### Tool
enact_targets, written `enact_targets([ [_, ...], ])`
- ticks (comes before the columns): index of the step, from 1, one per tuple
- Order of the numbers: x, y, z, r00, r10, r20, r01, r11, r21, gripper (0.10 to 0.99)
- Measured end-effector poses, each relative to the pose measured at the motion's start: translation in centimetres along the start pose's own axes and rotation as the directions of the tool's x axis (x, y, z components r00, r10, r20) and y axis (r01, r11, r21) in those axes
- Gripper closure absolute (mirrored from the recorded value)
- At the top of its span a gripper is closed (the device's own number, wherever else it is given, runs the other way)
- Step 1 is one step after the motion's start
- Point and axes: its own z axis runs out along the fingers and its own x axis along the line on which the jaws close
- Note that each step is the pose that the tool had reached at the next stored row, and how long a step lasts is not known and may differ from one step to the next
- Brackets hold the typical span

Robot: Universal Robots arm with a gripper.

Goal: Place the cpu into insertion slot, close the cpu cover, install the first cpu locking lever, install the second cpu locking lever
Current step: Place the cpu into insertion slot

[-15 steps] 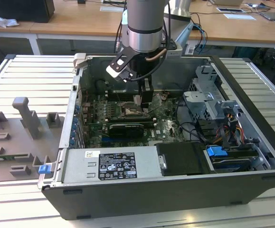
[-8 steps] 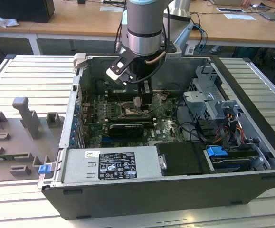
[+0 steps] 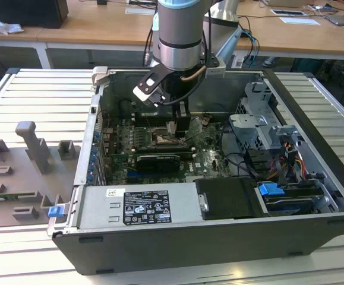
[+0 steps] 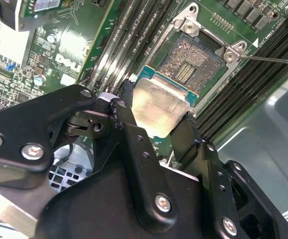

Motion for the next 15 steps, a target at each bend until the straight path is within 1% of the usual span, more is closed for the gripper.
enact_targets([
  [4,0.22,-0.09,0.23,1.0,0.0,-0.0001,0.0,1.0,0.0,0.541],
  [13,0.36,-0.12,0.38,1.0,0.002,-0.0002,-0.002,1.0,0.0,0.541],
  [15,0.43,-0.11,0.43,1.0,0.002,-0.0019,-0.002,1.0,0.0,0.541],
])
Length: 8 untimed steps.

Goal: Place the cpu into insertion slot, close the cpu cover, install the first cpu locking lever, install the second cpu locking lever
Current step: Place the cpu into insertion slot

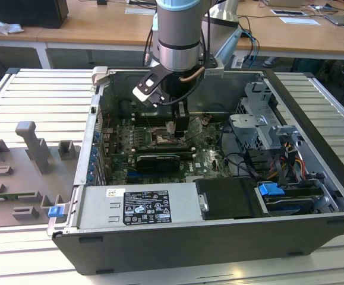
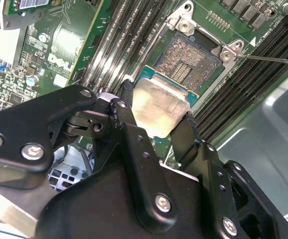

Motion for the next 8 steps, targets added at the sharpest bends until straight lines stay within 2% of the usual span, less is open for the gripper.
enact_targets([
  [8,0.59,-0.04,0.18,1.0,0.0,-0.0011,0.0,1.0,0.0,0.541],
])
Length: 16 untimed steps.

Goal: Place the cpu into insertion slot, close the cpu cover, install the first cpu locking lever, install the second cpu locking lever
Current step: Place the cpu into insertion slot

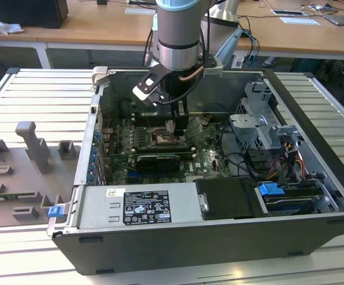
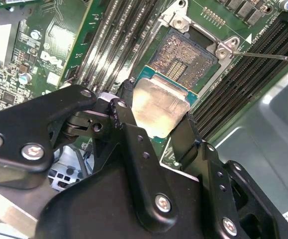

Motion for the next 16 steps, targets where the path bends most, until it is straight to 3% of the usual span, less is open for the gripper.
enact_targets([
  [16,0.9,-1.25,0.58,1.0,0.0,0.0001,0.0,1.0,0.0,0.541],
])
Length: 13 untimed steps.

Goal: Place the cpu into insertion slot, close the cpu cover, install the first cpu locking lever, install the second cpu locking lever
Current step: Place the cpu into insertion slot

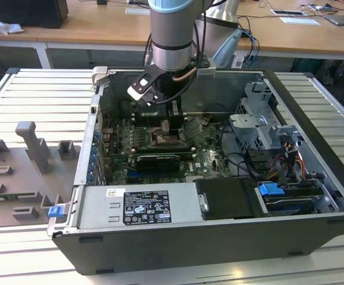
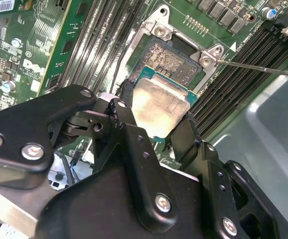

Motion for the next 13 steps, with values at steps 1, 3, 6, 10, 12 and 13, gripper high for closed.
enact_targets([
  [1,0.15,-0.27,0.08,1.0,0.0,0.0,0.0,1.0,0.0,0.541],
  [3,0.26,-0.45,0.27,1.0,0.0,0.0,0.0,1.0,0.0,0.541],
  [6,0.38,-0.65,0.9,1.0,0.0,0.0,0.0,1.0,0.0,0.541],
  [10,0.48,-0.84,1.91,1.0,0.006,0.0005,-0.006,1.0,0.0,0.541],
  [12,0.48,-0.94,2.21,0.9998,0.02,0.0016,-0.02,0.9998,0.0,0.541],
  [13,0.48,-0.96,2.3,0.9998,0.02,0.0015,-0.02,0.9998,0.0,0.541],
])
